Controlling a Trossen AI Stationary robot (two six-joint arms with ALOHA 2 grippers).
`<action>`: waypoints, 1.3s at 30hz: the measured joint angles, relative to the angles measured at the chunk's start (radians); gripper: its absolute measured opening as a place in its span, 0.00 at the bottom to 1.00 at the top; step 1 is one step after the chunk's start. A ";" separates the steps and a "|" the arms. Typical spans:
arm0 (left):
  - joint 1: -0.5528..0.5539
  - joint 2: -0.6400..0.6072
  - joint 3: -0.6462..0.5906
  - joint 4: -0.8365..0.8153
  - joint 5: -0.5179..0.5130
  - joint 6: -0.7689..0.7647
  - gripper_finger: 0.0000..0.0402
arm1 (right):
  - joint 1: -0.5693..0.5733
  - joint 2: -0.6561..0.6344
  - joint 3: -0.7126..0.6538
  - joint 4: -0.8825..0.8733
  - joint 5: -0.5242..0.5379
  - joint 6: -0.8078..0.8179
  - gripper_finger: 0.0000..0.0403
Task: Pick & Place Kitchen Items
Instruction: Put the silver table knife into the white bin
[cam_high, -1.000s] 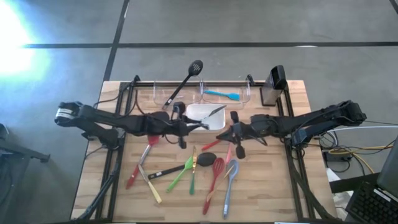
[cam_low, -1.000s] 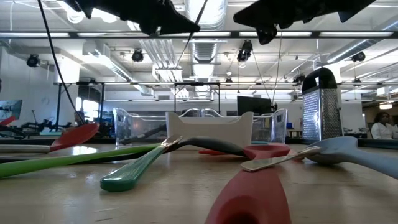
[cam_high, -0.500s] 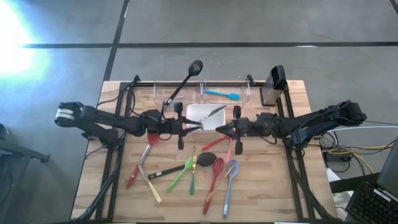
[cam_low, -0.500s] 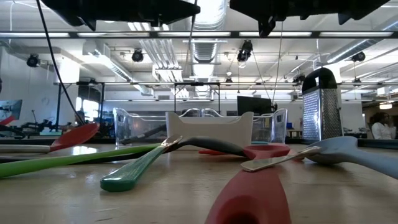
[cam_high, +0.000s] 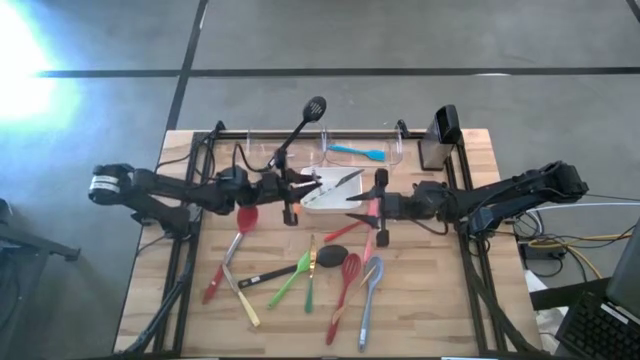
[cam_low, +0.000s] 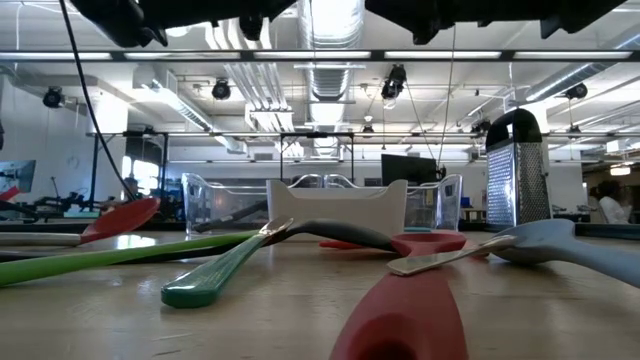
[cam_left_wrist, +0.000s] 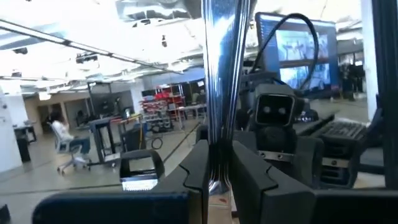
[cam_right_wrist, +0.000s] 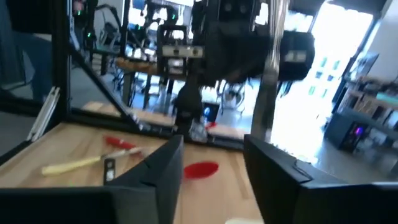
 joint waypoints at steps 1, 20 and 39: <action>0.007 0.000 0.000 0.000 0.033 0.009 0.11 | 0.000 0.010 0.000 0.019 0.000 -0.008 0.44; 0.231 0.048 0.072 -0.008 1.076 -0.176 0.11 | -0.085 0.219 0.270 -0.179 -0.402 0.165 0.48; 0.235 0.086 0.109 -0.008 1.221 -0.214 0.11 | -0.109 0.415 0.585 -0.380 -0.492 0.074 0.45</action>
